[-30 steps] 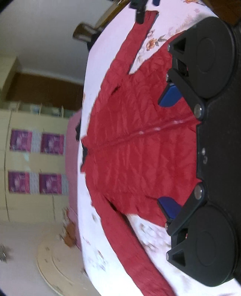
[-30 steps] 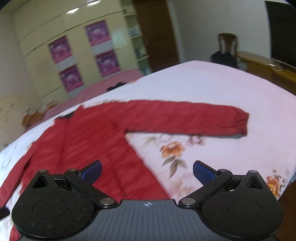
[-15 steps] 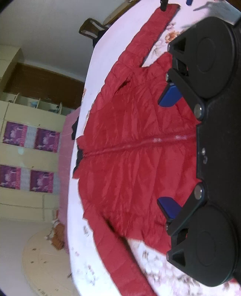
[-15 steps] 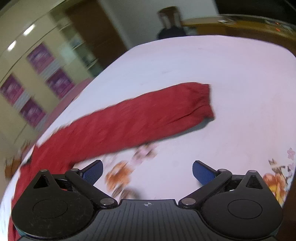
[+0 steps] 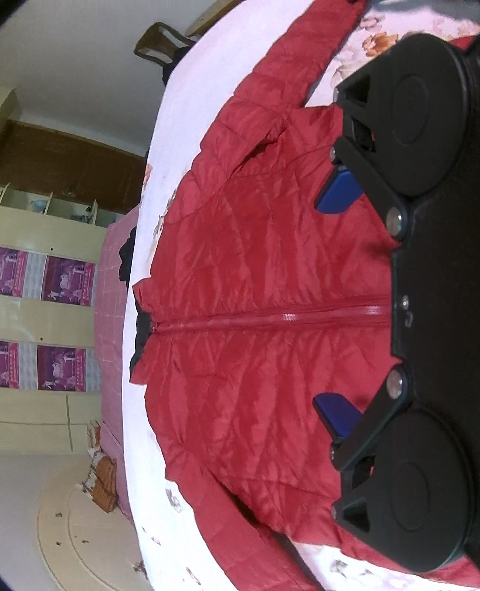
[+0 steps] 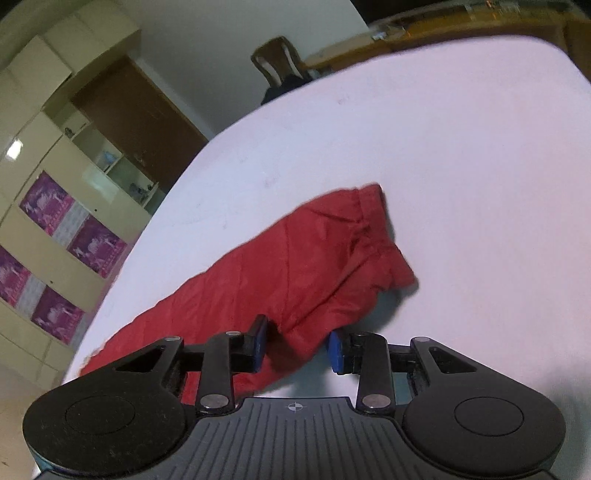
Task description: Fold large clothes
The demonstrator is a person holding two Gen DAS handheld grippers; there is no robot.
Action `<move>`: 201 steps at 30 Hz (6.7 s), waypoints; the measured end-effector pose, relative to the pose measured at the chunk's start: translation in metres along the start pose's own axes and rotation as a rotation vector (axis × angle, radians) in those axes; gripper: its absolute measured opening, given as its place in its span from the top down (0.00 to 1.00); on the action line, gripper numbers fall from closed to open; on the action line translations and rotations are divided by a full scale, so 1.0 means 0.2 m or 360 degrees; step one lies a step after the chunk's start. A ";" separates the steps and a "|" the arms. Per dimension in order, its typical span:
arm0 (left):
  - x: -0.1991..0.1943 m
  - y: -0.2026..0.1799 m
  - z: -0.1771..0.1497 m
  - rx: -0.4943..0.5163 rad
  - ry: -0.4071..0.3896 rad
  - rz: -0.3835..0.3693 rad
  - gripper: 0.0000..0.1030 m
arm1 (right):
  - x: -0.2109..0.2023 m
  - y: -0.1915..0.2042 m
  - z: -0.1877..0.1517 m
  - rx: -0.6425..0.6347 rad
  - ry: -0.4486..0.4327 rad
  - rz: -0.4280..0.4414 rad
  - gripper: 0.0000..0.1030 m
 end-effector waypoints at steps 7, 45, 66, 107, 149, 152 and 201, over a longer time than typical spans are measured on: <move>0.07 0.09 0.05 0.0019 0.0019 0.0080 0.01 | -0.06 0.47 0.07 -0.0522 -0.0202 0.0161 0.97; 0.30 0.55 0.27 -0.0340 0.0124 -0.0481 0.35 | -0.18 1.85 -1.73 -0.2008 0.0281 0.1157 0.25; 0.37 0.92 0.40 -0.0321 -0.0089 -0.0135 0.92 | 0.12 1.46 -0.82 -0.1195 0.0112 0.0469 0.67; 0.68 0.86 0.44 0.0006 -0.0044 0.0060 0.85 | 0.70 1.74 -0.92 -0.1631 0.0295 0.0504 0.93; 0.53 0.74 0.22 -0.0065 0.0016 0.0104 0.83 | 0.32 1.43 -1.00 -0.1674 0.0472 0.0367 0.93; 0.49 0.75 0.24 -0.0072 0.0015 0.0101 0.83 | 0.31 1.45 -0.98 -0.1663 0.0479 0.0349 0.93; -0.47 1.69 -0.52 -0.1076 -0.0152 0.0683 0.24 | 0.06 1.65 -1.11 -0.1573 0.0331 0.0597 0.29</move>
Point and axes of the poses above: each gripper's, at about its wrist camera, not at the fingertips, and x roughly the way its jaws point, y to its left, z to its top, the point moved 9 cm from there along x, roughly the way its jaws point, and after that the axes turned 1 degree about -z, right-handed, at the moved point
